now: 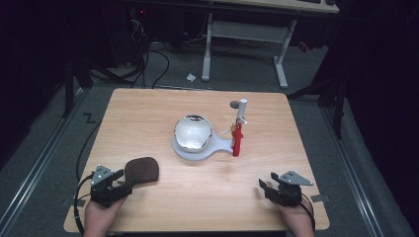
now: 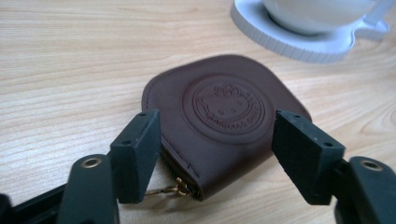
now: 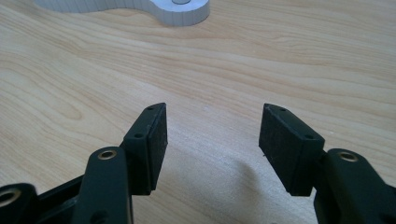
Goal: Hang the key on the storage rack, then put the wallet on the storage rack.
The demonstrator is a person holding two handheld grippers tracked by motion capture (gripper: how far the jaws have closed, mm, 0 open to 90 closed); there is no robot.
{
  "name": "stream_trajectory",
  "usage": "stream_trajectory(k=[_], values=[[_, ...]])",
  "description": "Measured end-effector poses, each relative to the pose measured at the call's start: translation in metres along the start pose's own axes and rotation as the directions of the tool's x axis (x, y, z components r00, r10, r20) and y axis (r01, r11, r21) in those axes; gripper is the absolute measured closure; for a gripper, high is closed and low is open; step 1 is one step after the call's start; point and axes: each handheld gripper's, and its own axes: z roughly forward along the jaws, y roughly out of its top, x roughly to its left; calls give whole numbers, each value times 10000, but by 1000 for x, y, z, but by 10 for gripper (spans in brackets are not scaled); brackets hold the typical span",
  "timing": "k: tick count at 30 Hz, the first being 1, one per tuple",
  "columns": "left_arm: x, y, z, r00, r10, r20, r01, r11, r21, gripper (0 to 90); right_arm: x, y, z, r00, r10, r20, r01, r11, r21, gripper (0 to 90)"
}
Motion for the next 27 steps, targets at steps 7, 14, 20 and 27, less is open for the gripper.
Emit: stream_trajectory(k=[7,14,20,27], values=[[5,12,4,9995,39,-328,-27,9993,368,396,-3,-4,-1,9999,-9,-147,11,9999,153,425],[30,28,11,9950,-594,-803,635,9968,492,538,-3,0,0,9996,-15,-297,16,10000,39,427],[40,26,19,9930,-1094,-436,1129,9899,857,624,-1,-1,-2,9993,-84,-372,85,10000,38,429],[45,17,23,9823,-1844,332,1817,9808,703,641,-4,-2,-1,9992,26,-402,-23,10000,68,430]])
